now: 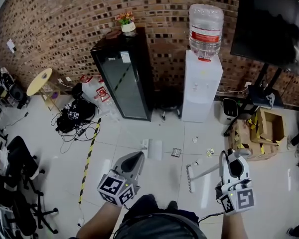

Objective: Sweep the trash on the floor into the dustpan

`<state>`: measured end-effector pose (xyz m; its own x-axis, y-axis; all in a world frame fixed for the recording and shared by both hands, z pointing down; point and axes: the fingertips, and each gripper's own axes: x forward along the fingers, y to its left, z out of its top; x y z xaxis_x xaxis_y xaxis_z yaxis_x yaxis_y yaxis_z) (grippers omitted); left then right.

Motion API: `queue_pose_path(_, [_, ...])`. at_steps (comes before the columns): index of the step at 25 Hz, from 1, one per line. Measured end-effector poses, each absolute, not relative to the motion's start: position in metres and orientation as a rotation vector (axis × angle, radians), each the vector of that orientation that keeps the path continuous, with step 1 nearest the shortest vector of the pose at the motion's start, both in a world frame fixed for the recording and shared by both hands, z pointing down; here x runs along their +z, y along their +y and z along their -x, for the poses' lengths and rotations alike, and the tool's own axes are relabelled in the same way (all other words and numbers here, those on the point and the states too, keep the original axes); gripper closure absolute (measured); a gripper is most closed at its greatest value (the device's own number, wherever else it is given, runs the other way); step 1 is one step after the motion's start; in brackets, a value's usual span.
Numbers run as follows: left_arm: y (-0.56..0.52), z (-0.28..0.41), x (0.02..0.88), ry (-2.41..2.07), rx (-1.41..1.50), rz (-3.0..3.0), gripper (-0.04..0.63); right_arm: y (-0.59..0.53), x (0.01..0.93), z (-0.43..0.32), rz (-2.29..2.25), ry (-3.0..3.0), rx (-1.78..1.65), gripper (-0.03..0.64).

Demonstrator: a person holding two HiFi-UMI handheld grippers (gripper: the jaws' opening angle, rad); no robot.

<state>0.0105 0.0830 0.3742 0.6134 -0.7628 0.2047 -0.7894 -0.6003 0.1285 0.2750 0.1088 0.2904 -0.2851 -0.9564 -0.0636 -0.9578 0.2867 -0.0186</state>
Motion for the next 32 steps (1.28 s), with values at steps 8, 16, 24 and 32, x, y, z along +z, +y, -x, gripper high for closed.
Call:
queue_pose_path(8, [0.000,-0.032,0.388,-1.160,0.192,-2.675,0.574,0.026,0.310,-0.300,1.953,2.402,0.021,0.517])
queue_pose_path(16, [-0.088,-0.008,0.401,-1.116,0.160,-2.680,0.575,-0.053,0.343,-0.291,2.085,2.376,-0.015,0.517])
queue_pose_path(24, [-0.152,0.005,0.437,-1.088,0.190,-2.645,0.575,-0.123,0.379,-0.293,2.176,2.309,-0.052,0.522])
queue_pose_path(32, [-0.200,-0.030,0.442,-1.141,0.142,-2.616,0.575,-0.188,0.422,-0.313,2.151,2.338,-0.132,0.522])
